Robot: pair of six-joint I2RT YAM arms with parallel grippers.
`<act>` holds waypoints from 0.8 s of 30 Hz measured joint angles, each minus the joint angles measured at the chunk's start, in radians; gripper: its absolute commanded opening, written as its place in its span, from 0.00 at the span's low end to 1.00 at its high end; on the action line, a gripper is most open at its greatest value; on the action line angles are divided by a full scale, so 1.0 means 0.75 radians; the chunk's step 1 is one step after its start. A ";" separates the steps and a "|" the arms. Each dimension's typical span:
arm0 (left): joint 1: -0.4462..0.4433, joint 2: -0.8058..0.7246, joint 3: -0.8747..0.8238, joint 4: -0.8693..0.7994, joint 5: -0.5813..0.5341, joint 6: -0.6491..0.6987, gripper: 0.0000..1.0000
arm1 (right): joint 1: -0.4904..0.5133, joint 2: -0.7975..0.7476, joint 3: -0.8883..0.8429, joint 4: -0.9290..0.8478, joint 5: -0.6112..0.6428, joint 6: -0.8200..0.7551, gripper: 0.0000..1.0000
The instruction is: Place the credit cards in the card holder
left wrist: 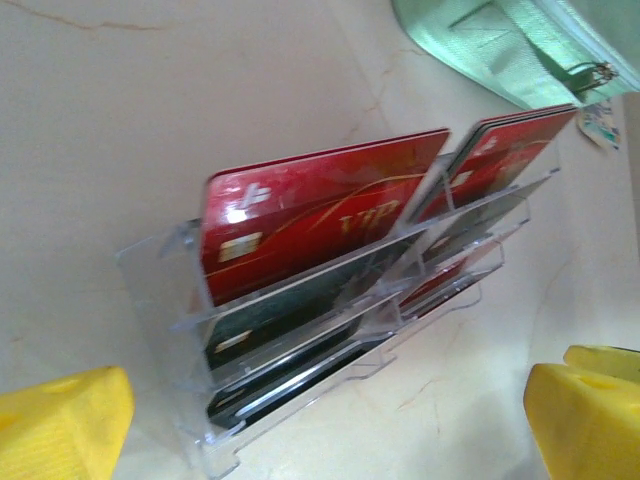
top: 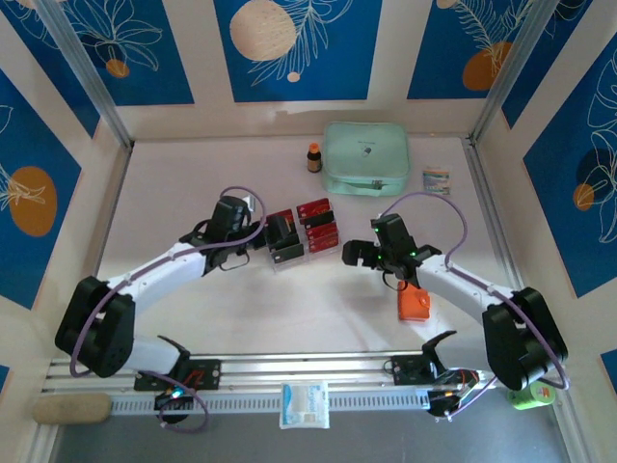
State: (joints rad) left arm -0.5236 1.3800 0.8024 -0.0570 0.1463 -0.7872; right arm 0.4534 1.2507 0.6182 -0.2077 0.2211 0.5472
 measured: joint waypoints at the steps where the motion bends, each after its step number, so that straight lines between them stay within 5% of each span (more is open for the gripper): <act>1: -0.005 0.006 0.000 0.014 -0.003 0.000 1.00 | -0.008 -0.010 0.000 -0.005 -0.007 0.002 1.00; 24: -0.025 0.306 0.202 0.112 -0.034 0.014 1.00 | -0.254 -0.236 -0.049 -0.188 -0.201 0.137 1.00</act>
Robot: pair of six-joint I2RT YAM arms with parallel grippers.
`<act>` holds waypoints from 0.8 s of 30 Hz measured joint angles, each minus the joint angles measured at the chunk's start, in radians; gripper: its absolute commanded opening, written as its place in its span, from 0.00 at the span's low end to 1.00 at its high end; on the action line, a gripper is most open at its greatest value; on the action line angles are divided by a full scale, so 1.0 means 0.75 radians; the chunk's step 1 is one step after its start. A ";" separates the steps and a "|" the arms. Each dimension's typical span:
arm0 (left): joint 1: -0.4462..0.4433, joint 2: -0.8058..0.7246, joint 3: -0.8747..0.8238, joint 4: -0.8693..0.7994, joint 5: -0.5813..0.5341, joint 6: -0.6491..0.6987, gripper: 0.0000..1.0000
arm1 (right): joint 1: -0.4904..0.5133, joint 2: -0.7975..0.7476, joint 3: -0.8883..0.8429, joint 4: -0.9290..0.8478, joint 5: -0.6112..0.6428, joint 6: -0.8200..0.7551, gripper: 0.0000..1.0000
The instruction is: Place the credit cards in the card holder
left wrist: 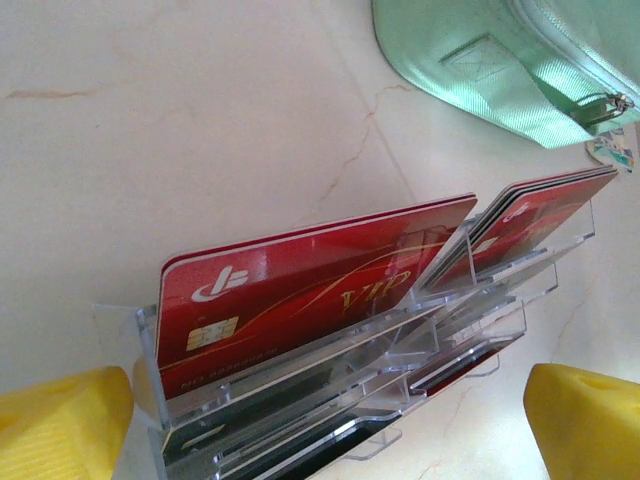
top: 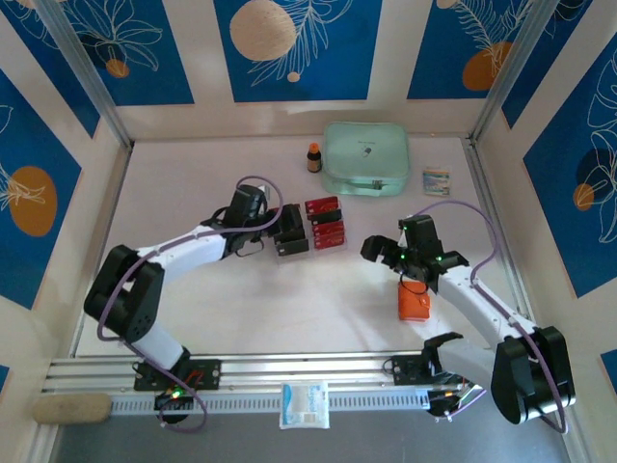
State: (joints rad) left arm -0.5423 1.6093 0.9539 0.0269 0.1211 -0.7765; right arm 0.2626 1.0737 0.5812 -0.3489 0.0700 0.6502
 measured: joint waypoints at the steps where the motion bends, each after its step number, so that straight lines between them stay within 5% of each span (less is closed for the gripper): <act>1: -0.002 0.015 0.014 0.004 0.000 0.000 1.00 | -0.011 -0.001 0.000 -0.011 -0.009 0.010 1.00; 12: -0.012 0.217 0.189 0.068 0.032 0.001 1.00 | -0.128 -0.017 0.034 -0.160 -0.095 0.082 0.99; 24: 0.021 0.059 0.161 -0.018 0.069 0.108 1.00 | -0.293 -0.030 0.128 -0.478 -0.046 0.172 0.99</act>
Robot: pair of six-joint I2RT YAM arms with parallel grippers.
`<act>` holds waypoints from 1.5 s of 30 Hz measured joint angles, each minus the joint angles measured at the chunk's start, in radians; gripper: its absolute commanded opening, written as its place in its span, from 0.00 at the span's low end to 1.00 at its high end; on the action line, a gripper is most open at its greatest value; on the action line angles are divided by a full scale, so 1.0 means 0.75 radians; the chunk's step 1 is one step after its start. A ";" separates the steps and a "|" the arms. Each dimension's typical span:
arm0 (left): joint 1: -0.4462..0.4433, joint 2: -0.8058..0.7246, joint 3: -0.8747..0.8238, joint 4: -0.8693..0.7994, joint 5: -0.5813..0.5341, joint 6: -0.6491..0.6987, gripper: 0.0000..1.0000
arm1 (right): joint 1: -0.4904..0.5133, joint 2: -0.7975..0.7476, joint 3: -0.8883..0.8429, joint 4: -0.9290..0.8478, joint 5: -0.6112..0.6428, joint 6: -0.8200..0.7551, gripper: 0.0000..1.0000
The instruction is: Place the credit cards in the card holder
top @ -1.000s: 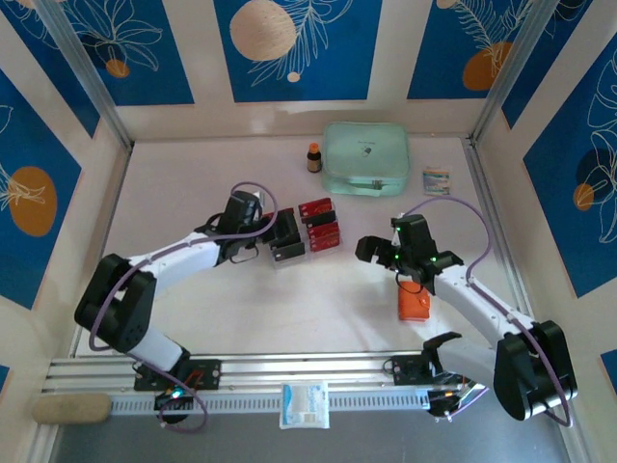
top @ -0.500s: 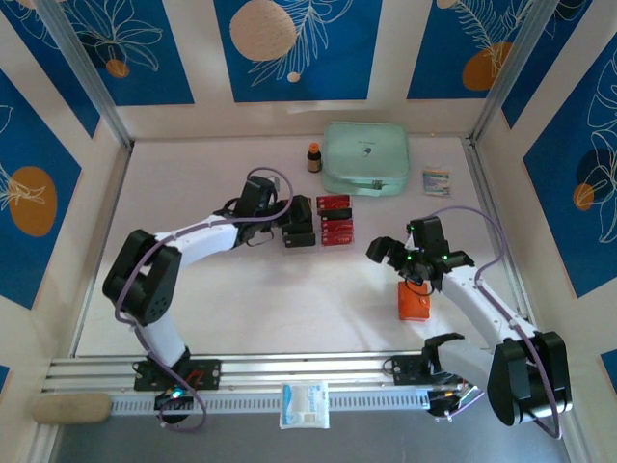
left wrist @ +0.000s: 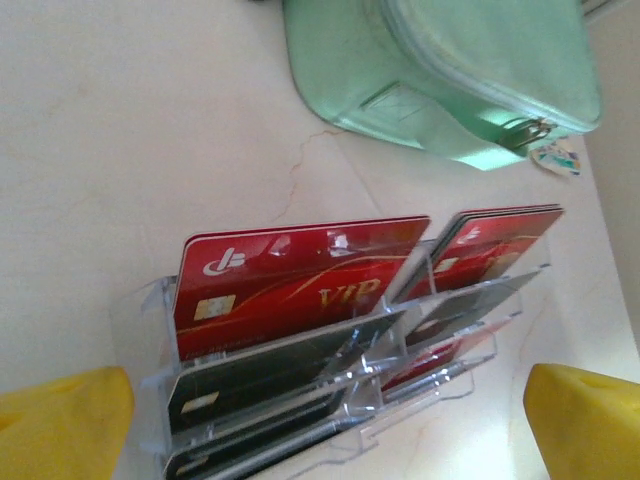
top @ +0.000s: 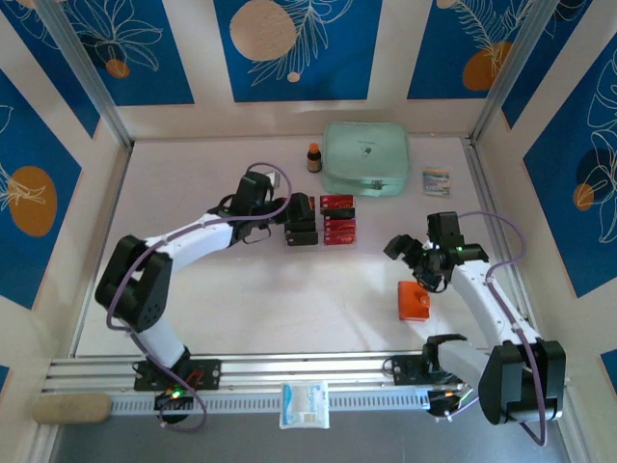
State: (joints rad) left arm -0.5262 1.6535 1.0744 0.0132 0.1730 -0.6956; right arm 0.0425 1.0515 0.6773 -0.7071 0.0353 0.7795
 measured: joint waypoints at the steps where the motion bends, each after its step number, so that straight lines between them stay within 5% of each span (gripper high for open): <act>1: 0.008 -0.026 -0.006 -0.014 0.004 0.011 1.00 | -0.017 -0.004 0.000 -0.036 0.012 0.013 0.99; 9: 0.045 -0.226 -0.056 -0.170 0.009 0.085 1.00 | -0.222 -0.051 -0.010 -0.233 0.064 0.085 0.99; 17: 0.045 -0.377 -0.101 -0.305 0.018 0.119 1.00 | -0.242 0.083 -0.040 -0.241 0.072 0.084 0.99; 22: 0.044 -0.416 -0.102 -0.318 0.042 0.119 1.00 | -0.198 0.148 -0.075 -0.190 0.013 0.062 1.00; 37: 0.045 -0.421 -0.138 -0.323 0.054 0.124 1.00 | 0.228 0.072 -0.026 -0.043 -0.170 0.125 0.99; 45: 0.044 -0.424 -0.161 -0.321 0.071 0.123 1.00 | 0.026 -0.154 -0.038 -0.209 -0.085 0.141 0.99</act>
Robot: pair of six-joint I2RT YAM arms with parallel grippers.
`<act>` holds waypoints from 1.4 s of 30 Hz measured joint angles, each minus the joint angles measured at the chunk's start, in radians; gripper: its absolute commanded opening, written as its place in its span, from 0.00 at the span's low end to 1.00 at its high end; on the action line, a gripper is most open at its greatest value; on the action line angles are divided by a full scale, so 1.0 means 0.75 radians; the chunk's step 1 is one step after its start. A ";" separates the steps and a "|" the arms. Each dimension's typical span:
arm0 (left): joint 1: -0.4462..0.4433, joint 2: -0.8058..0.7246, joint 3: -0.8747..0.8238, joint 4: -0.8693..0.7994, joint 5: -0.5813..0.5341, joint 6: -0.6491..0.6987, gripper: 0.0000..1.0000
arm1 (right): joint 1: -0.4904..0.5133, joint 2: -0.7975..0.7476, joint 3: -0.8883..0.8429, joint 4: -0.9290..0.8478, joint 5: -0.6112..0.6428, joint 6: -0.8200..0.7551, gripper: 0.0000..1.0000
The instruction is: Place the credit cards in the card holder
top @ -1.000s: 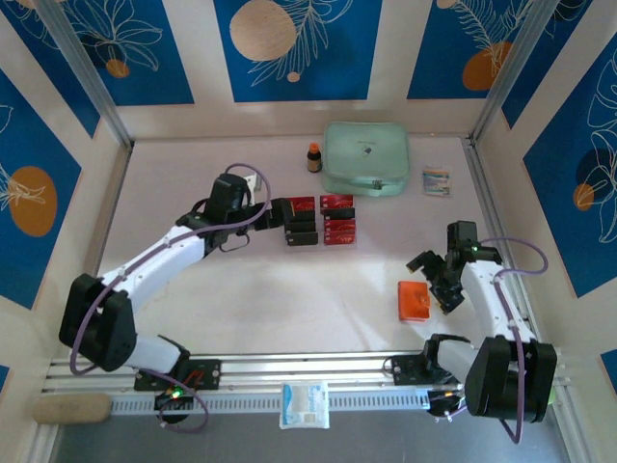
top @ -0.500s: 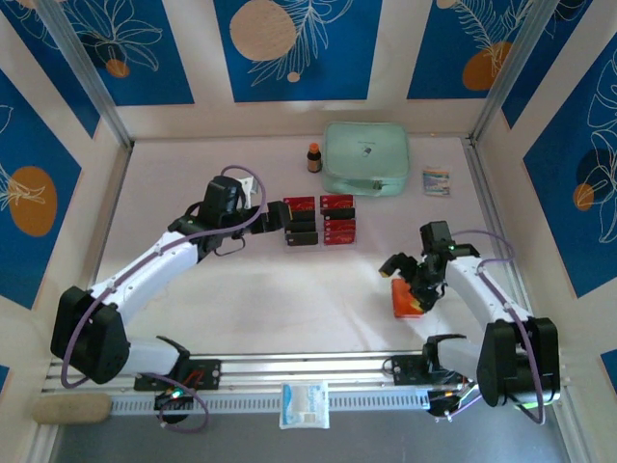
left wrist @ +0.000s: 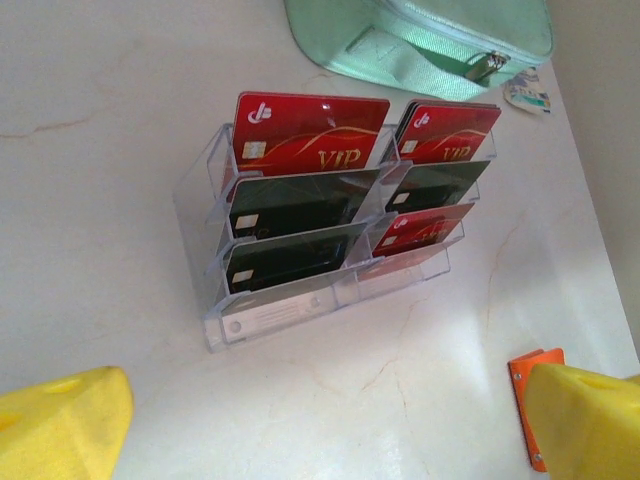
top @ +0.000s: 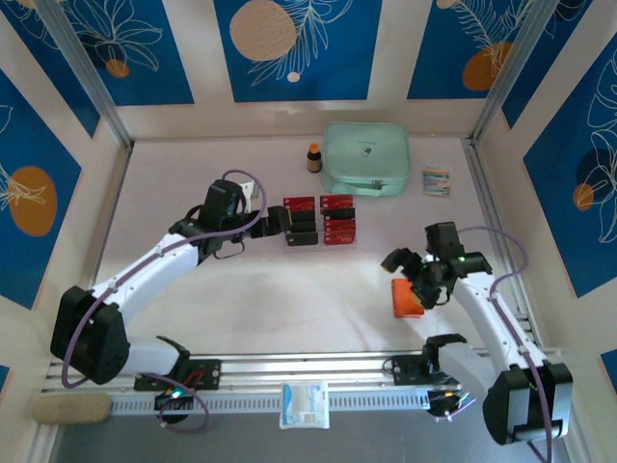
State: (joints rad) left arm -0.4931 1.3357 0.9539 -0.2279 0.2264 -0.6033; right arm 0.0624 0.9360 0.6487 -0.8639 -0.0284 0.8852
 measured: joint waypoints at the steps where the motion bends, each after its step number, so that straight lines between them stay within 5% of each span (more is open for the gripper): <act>1: 0.000 0.000 -0.004 0.001 0.003 0.000 1.00 | -0.034 -0.007 -0.009 -0.018 0.009 -0.002 0.99; 14: 0.000 0.000 -0.007 0.004 0.023 0.000 1.00 | -0.161 0.176 -0.119 -0.041 0.073 -0.004 0.99; 27: 0.000 0.001 -0.007 0.005 0.038 0.000 1.00 | 0.130 0.198 -0.103 0.126 -0.038 -0.025 0.98; 35: 0.000 0.001 -0.010 0.019 0.049 -0.001 1.00 | 0.161 0.099 -0.122 0.119 -0.031 0.035 0.96; 42: 0.000 0.004 -0.012 0.034 0.063 -0.001 1.00 | 0.161 -0.022 -0.230 0.093 -0.033 0.101 0.81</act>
State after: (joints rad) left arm -0.4931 1.3388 0.9447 -0.2028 0.2733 -0.6037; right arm 0.1833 0.9195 0.4763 -0.7940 -0.0528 0.9607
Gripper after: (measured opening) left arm 0.998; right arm 0.854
